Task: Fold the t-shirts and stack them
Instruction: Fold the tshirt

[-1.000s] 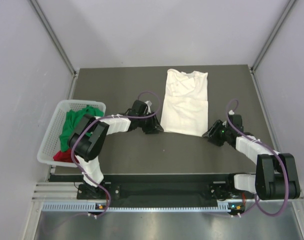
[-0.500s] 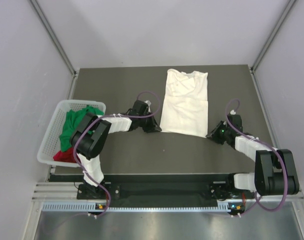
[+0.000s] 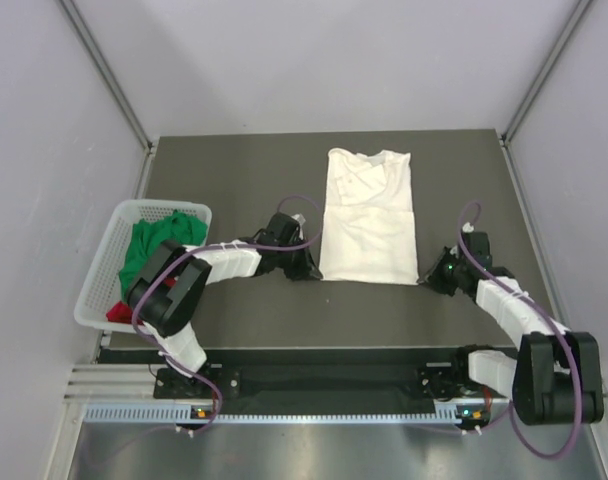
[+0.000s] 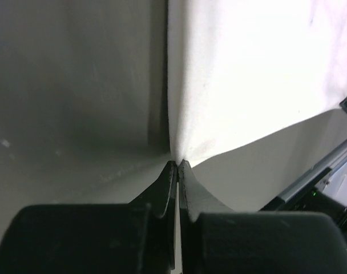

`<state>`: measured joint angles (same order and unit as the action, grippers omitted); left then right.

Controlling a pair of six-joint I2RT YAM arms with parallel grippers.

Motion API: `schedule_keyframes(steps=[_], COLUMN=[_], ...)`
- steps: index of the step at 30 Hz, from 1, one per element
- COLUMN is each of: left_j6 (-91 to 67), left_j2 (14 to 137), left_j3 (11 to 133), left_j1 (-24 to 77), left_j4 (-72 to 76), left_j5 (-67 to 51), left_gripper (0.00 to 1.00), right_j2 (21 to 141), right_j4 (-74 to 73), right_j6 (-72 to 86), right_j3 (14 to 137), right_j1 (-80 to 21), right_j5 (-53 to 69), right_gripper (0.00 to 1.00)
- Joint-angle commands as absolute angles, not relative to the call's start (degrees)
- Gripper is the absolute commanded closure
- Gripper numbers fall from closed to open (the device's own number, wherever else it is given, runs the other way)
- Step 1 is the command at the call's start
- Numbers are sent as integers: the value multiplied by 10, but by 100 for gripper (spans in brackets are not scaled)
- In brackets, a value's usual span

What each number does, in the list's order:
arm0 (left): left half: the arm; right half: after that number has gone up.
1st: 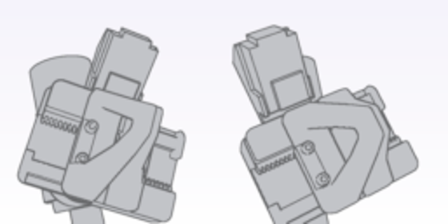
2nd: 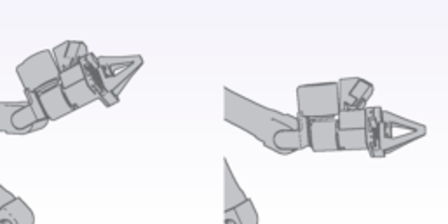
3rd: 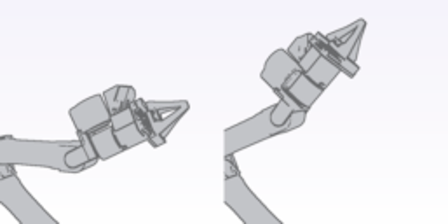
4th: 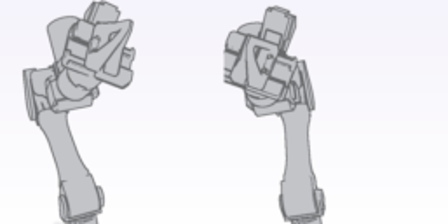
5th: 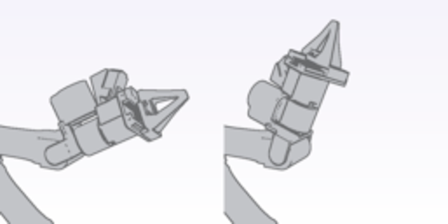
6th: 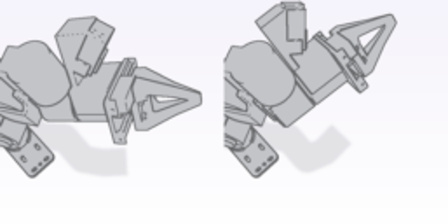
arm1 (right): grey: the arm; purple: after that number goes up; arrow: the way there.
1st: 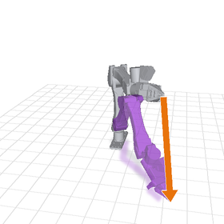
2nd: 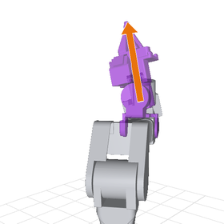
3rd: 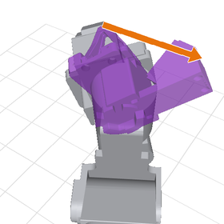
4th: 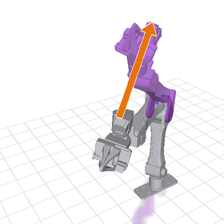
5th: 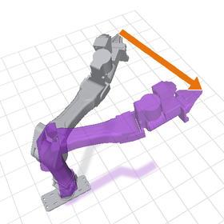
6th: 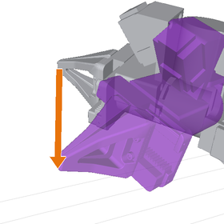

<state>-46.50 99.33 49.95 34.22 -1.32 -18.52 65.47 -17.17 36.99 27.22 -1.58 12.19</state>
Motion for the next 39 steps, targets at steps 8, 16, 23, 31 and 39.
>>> schedule_keyframes(steps=[8, 16, 23, 31, 39], left_j6=[-516, -524, -555, -575, -574], left_j2=[915, 877, 873, 910, 918], left_j3=[421, 409, 374, 372, 369], left_j1=[402, 411, 425, 434, 439], left_j4=[-61, -75, -5, 22, 30], left_j5=[-136, -102, -120, -105, -84], left_gripper=[99, 65, 60, 62, 87], right_j2=[537, 502, 473, 490, 499], right_j4=[-277, -292, -297, -264, -247], right_j6=[347, 350, 361, 382, 375], right_j3=[234, 221, 212, 184, 172], right_j1=[-6, -6, -7, -6, -6], right_j5=[98, 129, 137, 128, 106], right_gripper=[100, 78, 48, 50, 64])
